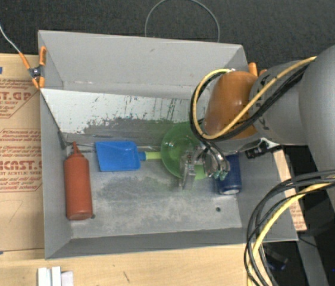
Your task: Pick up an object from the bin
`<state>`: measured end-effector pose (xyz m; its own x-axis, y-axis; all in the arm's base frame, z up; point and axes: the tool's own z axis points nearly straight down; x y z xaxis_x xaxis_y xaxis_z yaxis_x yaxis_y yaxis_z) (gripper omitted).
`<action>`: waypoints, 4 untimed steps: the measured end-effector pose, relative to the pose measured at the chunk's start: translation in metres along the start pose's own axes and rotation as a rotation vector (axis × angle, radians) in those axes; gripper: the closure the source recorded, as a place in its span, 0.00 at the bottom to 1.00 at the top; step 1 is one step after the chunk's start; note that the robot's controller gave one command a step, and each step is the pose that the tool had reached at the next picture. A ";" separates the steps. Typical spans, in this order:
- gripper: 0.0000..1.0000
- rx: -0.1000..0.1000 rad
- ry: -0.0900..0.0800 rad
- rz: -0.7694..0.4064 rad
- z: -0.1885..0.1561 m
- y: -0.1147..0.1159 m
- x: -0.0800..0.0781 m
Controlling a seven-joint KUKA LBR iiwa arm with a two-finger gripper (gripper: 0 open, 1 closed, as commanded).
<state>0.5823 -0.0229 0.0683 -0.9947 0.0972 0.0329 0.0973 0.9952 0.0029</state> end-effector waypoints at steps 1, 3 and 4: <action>1.00 0.000 0.001 0.000 -0.005 0.000 0.001; 1.00 0.000 0.005 0.000 -0.031 0.000 0.003; 1.00 0.000 0.002 0.000 -0.053 0.000 0.003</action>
Offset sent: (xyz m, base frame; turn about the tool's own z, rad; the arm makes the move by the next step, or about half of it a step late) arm 0.0000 -0.0001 0.0443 0.0000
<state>0.5811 -0.0225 0.1217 -0.9946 0.0974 0.0346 0.0975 0.9952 0.0033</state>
